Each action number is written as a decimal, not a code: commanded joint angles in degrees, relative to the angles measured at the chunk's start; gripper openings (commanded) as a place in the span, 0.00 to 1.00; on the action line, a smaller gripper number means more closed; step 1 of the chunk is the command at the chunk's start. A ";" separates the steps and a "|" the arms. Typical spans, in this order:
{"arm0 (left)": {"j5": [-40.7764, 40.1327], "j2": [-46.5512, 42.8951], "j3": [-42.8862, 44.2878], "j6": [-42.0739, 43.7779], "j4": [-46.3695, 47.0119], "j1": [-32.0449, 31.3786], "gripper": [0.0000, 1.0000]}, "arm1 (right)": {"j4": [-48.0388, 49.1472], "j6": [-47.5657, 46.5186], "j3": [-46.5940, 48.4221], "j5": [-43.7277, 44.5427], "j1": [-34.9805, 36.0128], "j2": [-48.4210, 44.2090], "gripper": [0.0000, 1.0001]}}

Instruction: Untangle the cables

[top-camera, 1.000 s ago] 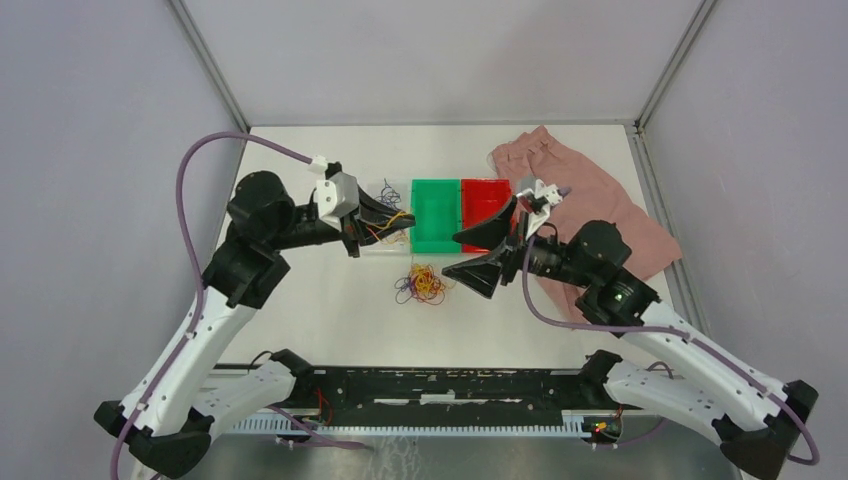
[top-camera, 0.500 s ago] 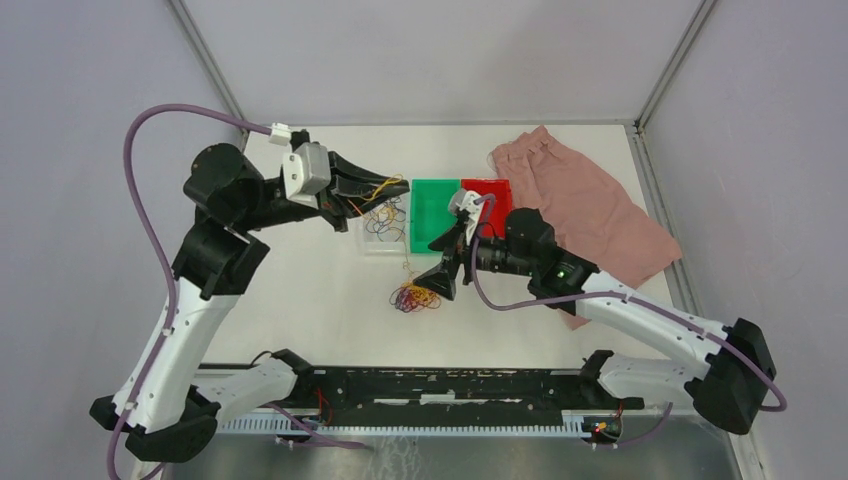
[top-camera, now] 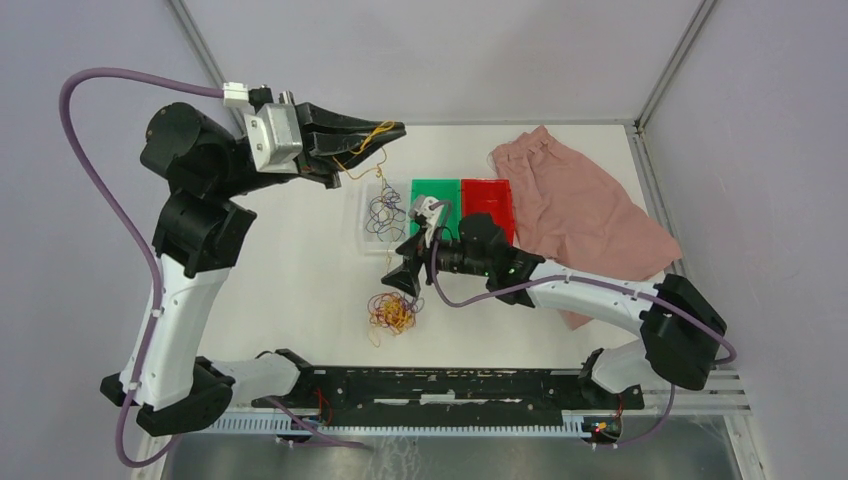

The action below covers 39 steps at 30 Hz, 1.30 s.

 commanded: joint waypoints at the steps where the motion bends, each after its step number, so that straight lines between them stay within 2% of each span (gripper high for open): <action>1: -1.71 1.68 5.91 3.62 3.24 -0.32 0.03 | 7.45 3.23 1.08 3.89 1.19 1.85 0.82; 9: -2.97 5.78 15.17 4.48 8.68 -0.29 0.03 | 11.72 6.67 -2.93 8.01 2.06 7.82 0.75; 15: -4.41 8.49 22.19 10.24 11.62 -0.33 0.03 | 13.53 9.32 -4.61 9.56 2.46 11.34 0.74; 19: -6.02 9.33 24.76 15.14 15.05 -0.30 0.03 | 13.72 11.36 -6.19 10.22 2.65 11.85 0.73; 23: -6.21 10.41 27.29 15.32 14.68 -0.27 0.03 | 15.76 12.72 -9.32 11.88 2.63 8.30 0.75; 26: -4.83 9.08 24.06 15.47 12.58 -0.33 0.03 | 13.06 11.56 -9.62 14.44 2.66 2.13 0.78; 32: -3.32 3.23 10.20 12.06 11.97 -0.31 0.03 | 1.63 6.34 -4.04 19.09 2.59 -9.69 0.82; 35: -1.85 1.12 3.40 9.03 10.64 -0.30 0.03 | -3.48 4.00 0.87 20.84 2.41 -11.75 0.83; 39: -0.96 -0.95 -5.02 3.01 10.41 -0.32 0.03 | -4.76 2.45 5.02 21.98 2.01 -12.79 0.83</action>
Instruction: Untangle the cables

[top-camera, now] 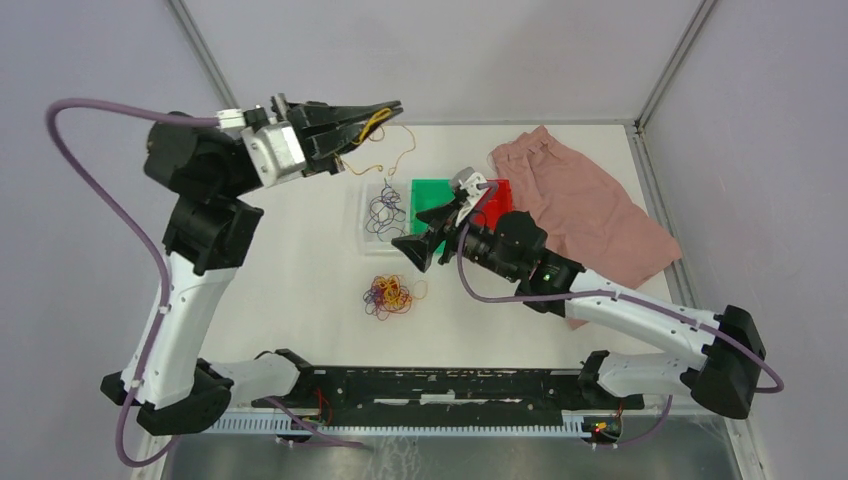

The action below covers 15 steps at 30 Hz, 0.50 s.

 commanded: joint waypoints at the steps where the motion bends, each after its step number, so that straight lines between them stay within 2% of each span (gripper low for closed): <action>1: 1.84 -2.21 -8.01 -8.23 -0.43 -0.37 0.03 | -4.29 -3.96 5.74 3.09 -0.38 -1.26 0.83; 4: 1.50 -3.46 -14.93 -9.44 0.73 -0.35 0.03 | -8.17 -5.84 6.99 5.61 -0.90 -2.00 0.83; 7: 0.81 -3.67 -19.20 -9.97 1.98 -0.34 0.03 | -16.50 -6.66 7.98 11.24 -2.21 -2.60 0.84; 10: 0.71 -2.01 -21.52 -11.79 4.48 -0.35 0.03 | -23.79 -5.28 7.20 17.56 -5.60 -3.54 0.85; 15: -0.37 3.10 -22.25 -14.27 6.63 -0.51 0.03 | -29.50 0.24 2.06 22.45 -13.27 -7.32 0.86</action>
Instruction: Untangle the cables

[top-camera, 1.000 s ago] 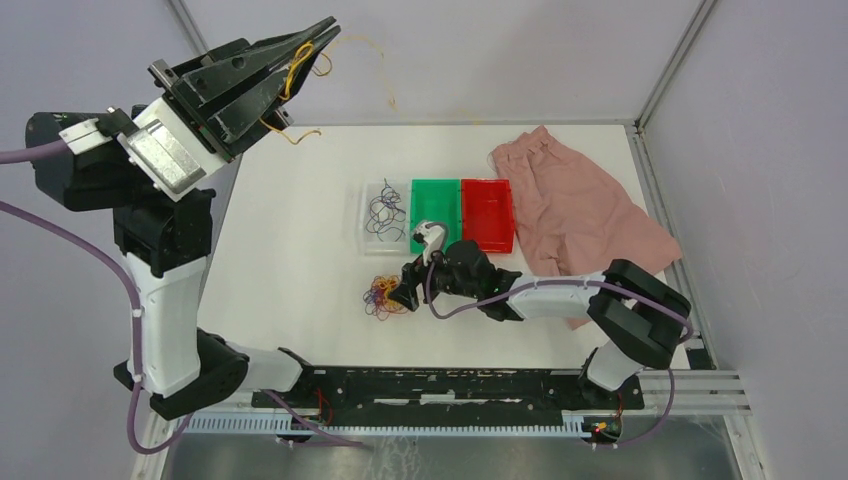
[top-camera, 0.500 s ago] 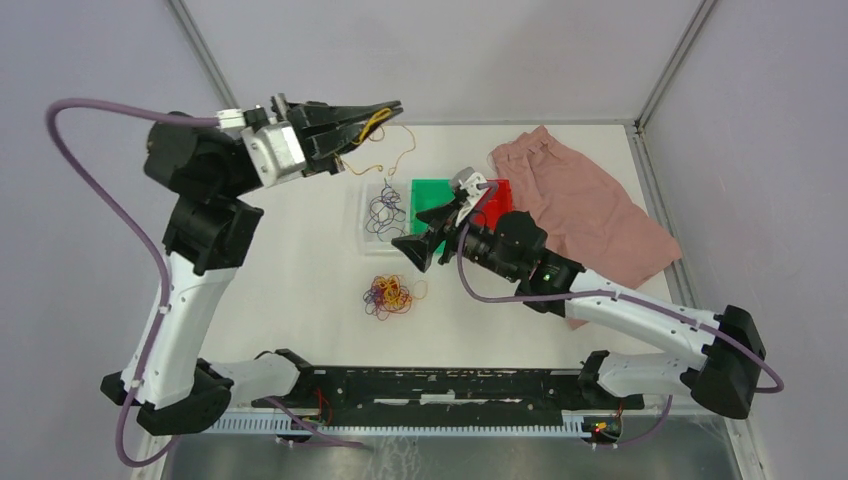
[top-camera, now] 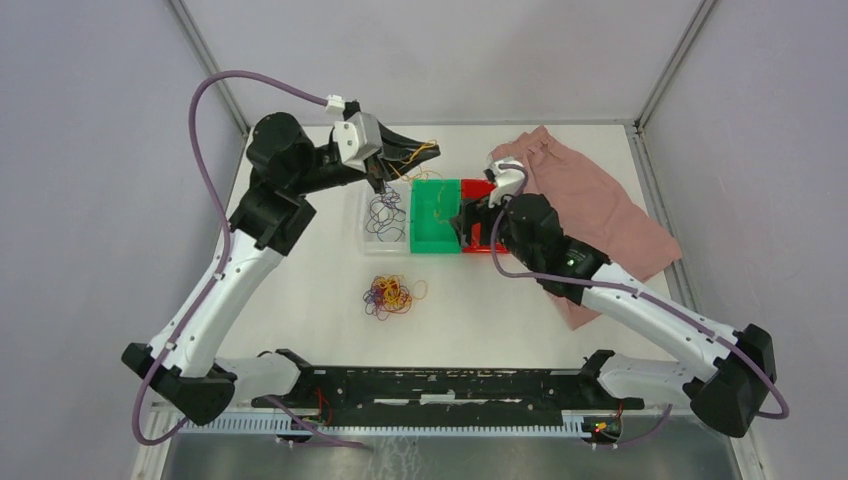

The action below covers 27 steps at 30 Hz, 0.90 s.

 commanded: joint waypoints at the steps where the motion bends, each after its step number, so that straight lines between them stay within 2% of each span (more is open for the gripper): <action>1: -1.46 4.05 -0.35 -4.79 5.35 -0.53 0.03 | -7.59 4.65 -3.57 8.55 -6.04 -5.13 0.86; 7: -2.84 11.56 0.82 -5.52 6.36 -1.46 0.03 | -11.21 6.89 -6.11 14.99 -9.58 -6.23 0.90; 12: -3.52 18.42 5.01 -5.90 6.98 -2.57 0.03 | -9.42 8.00 -7.78 17.29 -11.84 -6.65 0.91; 21: -3.18 31.52 14.98 -3.28 5.75 -3.80 0.03 | -5.47 10.19 -7.72 16.26 -17.06 -0.48 0.91; 27: -3.08 40.34 21.72 -1.81 3.91 -4.20 0.03 | -1.53 11.66 -9.45 13.67 -21.86 0.32 0.90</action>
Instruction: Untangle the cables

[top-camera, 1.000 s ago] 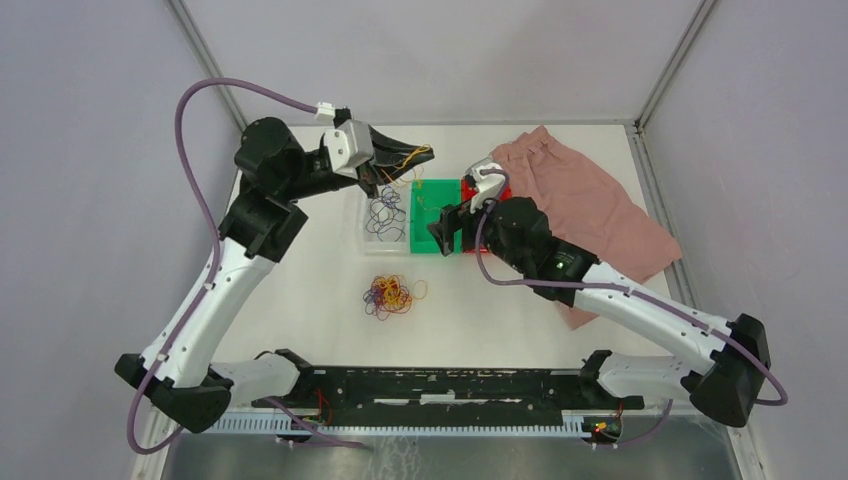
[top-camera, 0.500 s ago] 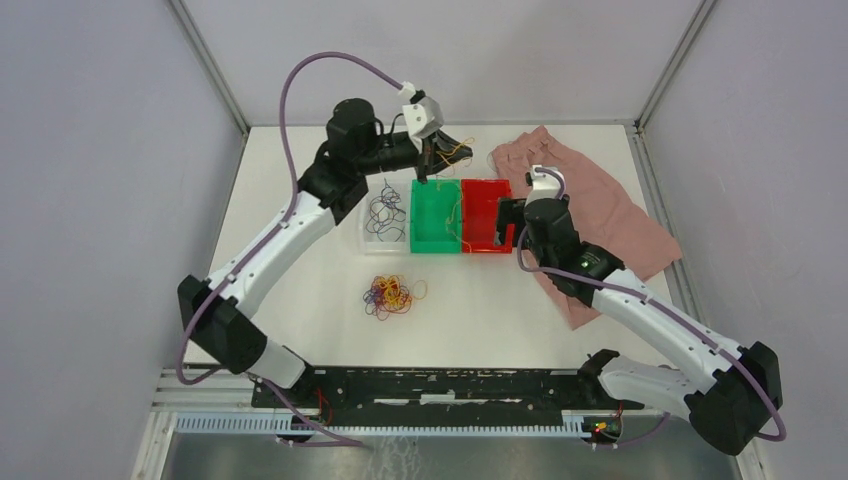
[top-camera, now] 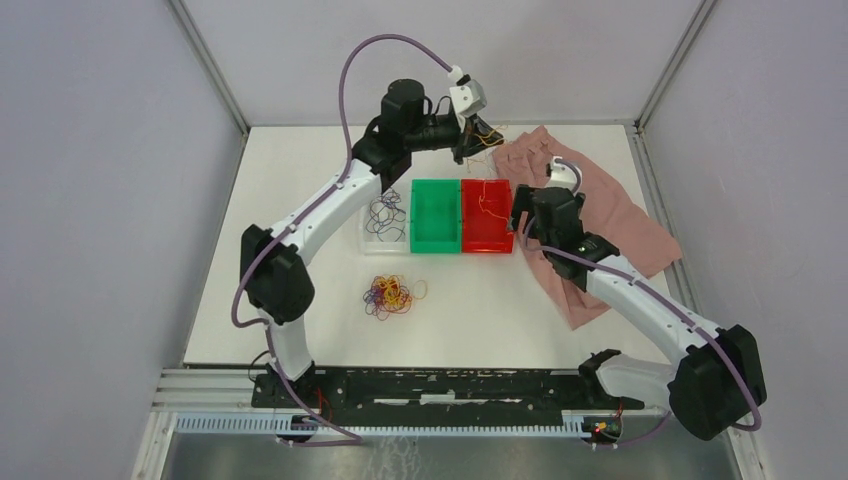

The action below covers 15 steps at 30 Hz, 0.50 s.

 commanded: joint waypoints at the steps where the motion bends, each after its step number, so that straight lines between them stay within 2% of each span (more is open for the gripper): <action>1: -0.02 5.57 5.90 1.53 -0.14 -0.77 0.03 | 5.89 2.22 -1.06 -1.58 -3.64 -0.25 0.90; 8: -0.11 10.90 7.25 7.70 -3.63 -2.20 0.03 | 7.86 4.60 -3.93 -7.14 -8.38 -0.54 0.87; 15: -2.69 13.45 6.19 9.62 -3.66 -3.08 0.03 | 8.40 6.46 -6.49 -8.61 -10.25 -2.84 0.83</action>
